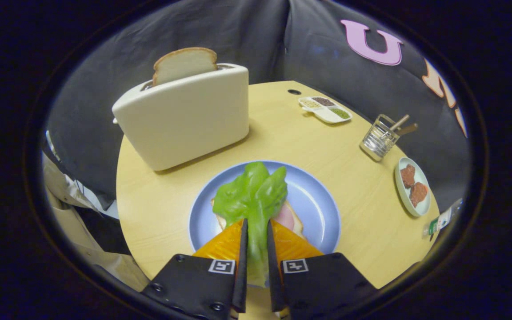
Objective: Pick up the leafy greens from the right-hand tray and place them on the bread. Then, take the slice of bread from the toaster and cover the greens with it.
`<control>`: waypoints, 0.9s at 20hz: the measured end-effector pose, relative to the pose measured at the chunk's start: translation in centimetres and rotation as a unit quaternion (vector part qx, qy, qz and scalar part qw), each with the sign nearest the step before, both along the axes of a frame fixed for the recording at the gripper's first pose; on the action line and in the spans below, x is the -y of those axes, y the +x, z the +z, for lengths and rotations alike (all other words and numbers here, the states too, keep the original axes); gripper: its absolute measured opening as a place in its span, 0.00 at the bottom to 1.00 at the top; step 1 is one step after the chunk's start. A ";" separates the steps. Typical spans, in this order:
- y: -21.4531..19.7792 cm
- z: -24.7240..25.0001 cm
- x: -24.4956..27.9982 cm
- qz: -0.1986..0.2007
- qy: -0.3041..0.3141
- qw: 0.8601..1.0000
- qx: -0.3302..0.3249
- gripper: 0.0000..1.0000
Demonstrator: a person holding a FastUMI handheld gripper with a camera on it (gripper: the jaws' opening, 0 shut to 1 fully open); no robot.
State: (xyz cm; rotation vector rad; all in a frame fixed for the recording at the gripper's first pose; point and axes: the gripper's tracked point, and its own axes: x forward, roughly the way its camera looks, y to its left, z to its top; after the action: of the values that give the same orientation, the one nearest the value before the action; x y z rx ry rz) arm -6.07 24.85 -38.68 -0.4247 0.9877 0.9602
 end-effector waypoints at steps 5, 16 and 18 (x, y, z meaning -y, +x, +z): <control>0.1 -0.8 0.4 0.000 -0.017 1.000 0.002 0.44; 0.6 3.3 -0.6 -0.019 0.006 0.999 0.025 0.99; 0.9 5.2 -1.4 -0.031 0.024 0.999 0.030 0.99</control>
State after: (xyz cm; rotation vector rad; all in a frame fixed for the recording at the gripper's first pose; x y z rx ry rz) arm -5.18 26.30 -33.44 -0.3772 0.9165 0.9084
